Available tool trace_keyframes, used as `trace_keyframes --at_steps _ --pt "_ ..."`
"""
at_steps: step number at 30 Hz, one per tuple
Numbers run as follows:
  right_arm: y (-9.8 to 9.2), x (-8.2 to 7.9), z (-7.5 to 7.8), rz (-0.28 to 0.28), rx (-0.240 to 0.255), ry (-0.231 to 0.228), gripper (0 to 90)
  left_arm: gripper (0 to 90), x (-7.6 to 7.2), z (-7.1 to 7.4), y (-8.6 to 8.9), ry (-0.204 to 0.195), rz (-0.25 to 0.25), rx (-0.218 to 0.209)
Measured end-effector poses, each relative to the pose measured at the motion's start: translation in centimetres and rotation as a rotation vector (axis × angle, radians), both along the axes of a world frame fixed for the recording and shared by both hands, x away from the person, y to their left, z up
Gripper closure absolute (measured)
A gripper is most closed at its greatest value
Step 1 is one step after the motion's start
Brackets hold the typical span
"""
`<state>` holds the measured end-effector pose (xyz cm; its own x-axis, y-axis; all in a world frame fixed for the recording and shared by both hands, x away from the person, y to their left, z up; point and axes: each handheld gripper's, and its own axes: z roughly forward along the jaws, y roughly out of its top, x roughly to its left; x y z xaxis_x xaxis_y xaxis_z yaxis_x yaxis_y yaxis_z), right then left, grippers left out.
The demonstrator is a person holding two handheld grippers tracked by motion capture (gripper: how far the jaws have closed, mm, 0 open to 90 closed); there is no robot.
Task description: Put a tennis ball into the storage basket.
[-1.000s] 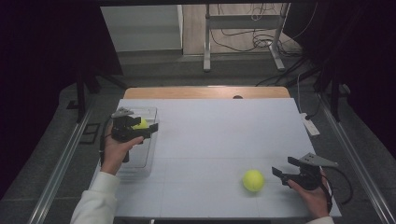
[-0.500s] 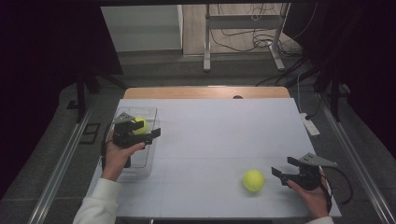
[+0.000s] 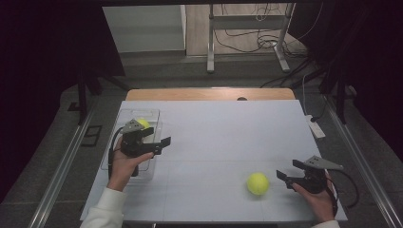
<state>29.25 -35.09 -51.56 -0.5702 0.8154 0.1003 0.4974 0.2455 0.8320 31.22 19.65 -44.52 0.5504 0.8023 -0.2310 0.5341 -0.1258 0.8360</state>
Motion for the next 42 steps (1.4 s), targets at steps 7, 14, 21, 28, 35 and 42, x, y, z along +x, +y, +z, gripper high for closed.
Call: trace_keyframes --at_steps 7,14,21,28,35,42 --pt "0.0 0.0 0.0 0.002 -0.001 -0.001 14.0 14.9 -0.4 0.0 -0.8 -0.003 -0.016 0.003" --pt "0.1 0.1 0.0 0.008 -0.003 -0.001 14.0 14.9 -0.9 0.1 -1.8 -0.011 -0.035 0.01" --pt "0.0 0.1 -0.1 0.008 0.0 0.001 14.0 14.8 -1.2 0.3 -2.9 -0.024 -0.069 0.022" --pt "-0.1 0.1 0.0 0.006 0.004 0.001 13.9 14.8 -1.5 0.2 -3.8 -0.029 -0.09 0.03" --pt "-0.1 0.2 -0.1 0.004 0.005 0.003 14.0 14.8 -1.5 0.2 -4.7 -0.029 -0.116 0.032" --pt "-0.2 0.3 -0.1 -0.001 0.004 0.005 14.0 14.7 -1.5 0.2 -5.2 -0.031 -0.132 0.032"
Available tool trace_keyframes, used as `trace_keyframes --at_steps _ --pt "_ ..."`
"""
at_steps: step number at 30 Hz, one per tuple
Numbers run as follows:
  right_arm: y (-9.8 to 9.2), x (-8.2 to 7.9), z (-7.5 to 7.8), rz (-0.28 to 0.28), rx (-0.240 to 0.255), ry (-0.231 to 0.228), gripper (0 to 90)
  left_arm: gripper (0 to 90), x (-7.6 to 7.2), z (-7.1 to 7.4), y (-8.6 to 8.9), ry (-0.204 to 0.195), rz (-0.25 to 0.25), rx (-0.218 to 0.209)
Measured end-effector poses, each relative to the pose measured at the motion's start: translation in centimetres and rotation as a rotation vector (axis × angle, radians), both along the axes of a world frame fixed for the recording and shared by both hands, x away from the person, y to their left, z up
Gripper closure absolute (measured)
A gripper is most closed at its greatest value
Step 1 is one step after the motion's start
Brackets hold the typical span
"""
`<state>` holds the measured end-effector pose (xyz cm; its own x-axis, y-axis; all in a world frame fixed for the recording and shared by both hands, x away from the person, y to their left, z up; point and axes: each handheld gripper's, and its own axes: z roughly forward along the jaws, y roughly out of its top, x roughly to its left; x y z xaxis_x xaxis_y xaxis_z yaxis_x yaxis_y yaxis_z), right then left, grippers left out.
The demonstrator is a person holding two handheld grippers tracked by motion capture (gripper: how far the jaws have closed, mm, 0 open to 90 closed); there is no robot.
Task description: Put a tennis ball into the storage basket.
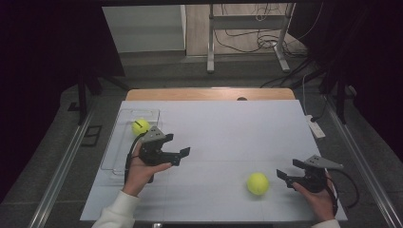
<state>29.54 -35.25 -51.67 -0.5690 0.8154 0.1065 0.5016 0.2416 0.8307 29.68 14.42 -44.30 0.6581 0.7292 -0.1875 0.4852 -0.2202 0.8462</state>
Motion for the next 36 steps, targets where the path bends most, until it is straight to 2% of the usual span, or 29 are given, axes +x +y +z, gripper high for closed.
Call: trace_keyframes --at_steps 4,17,36 --pt "-0.1 0.0 0.0 0.001 0.003 0.0 14.0 14.8 -0.1 -0.1 -0.5 0.0 -0.01 0.0" --pt "0.1 0.3 -0.1 0.004 0.002 0.0 14.1 14.6 0.0 -0.5 -2.2 0.002 -0.058 0.039" --pt "-0.2 -0.1 0.0 0.011 0.011 -0.005 14.1 14.2 0.2 -0.8 -4.5 0.014 -0.101 0.057"
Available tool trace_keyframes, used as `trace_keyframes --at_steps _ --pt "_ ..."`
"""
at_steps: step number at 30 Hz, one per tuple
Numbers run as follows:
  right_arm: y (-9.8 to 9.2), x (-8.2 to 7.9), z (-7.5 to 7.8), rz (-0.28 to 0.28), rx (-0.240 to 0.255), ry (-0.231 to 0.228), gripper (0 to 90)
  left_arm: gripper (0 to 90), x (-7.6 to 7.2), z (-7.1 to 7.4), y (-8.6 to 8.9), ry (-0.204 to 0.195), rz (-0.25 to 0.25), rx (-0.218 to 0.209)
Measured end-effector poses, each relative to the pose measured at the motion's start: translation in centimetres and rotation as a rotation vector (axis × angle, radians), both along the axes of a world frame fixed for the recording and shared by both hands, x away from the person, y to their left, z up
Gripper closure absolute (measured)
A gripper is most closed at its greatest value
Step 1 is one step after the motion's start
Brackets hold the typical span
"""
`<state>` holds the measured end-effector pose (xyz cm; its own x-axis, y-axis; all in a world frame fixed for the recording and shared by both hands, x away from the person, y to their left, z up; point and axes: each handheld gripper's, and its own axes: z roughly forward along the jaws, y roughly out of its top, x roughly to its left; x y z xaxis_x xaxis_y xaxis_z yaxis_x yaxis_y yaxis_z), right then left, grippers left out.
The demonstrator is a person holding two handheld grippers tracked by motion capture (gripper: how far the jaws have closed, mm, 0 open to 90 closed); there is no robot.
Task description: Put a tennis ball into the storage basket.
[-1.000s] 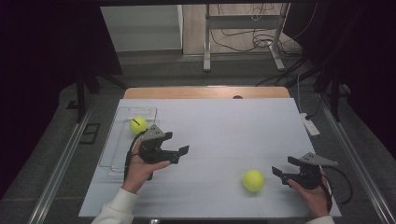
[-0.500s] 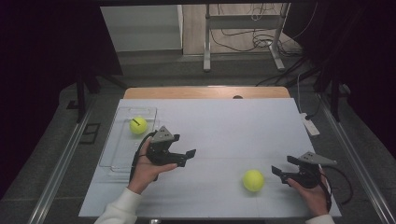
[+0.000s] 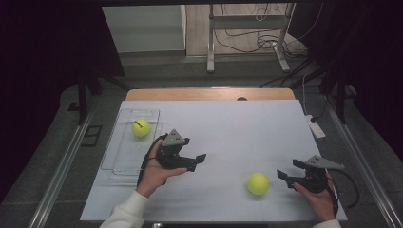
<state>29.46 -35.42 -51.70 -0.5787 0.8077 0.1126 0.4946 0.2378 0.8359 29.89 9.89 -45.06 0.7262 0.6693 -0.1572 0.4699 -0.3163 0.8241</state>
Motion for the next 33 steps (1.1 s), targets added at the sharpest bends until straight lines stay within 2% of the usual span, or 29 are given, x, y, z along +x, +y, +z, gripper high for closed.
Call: trace_keyframes --at_steps 17,33 --pt "0.2 0.1 0.1 0.009 -0.012 -0.007 14.1 13.7 -0.1 -0.8 -2.4 0.017 -0.061 0.035" --pt "0.1 0.0 0.2 0.002 -0.013 -0.008 14.1 13.6 -0.3 -0.7 -4.3 0.025 -0.111 0.027"
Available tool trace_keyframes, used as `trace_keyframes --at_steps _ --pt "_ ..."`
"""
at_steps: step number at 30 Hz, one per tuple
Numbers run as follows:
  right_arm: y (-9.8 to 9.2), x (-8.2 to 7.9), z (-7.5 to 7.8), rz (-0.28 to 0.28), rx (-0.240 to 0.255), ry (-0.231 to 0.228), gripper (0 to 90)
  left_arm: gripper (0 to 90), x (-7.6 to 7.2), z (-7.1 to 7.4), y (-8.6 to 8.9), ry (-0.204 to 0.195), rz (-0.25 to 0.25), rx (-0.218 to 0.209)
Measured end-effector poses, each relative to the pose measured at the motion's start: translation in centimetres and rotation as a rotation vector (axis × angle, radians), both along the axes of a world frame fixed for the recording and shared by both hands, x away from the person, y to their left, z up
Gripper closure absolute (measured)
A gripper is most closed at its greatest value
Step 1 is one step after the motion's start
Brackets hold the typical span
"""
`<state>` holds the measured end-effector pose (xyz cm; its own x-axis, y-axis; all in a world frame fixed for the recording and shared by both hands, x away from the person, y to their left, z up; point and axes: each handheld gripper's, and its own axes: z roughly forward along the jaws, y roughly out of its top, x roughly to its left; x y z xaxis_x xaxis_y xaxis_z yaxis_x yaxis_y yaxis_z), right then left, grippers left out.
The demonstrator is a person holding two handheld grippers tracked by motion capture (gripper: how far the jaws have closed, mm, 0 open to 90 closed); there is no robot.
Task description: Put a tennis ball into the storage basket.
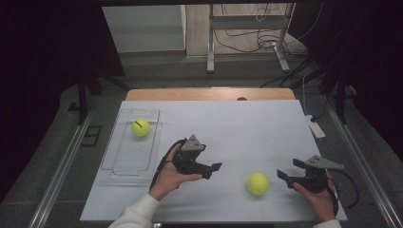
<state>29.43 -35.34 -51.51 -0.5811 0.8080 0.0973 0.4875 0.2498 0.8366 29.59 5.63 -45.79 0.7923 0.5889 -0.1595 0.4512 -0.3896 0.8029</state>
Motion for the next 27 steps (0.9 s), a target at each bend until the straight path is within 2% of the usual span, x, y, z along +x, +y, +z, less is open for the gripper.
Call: trace_keyframes --at_steps 12,27 --pt "0.1 0.1 0.0 0.002 -0.002 -0.001 14.1 13.6 -0.1 0.2 -2.2 0.0 -0.051 -0.007" --pt "0.1 0.1 -0.1 0.004 -0.004 0.0 14.1 13.2 -0.3 -0.2 -4.4 0.012 -0.105 0.011"
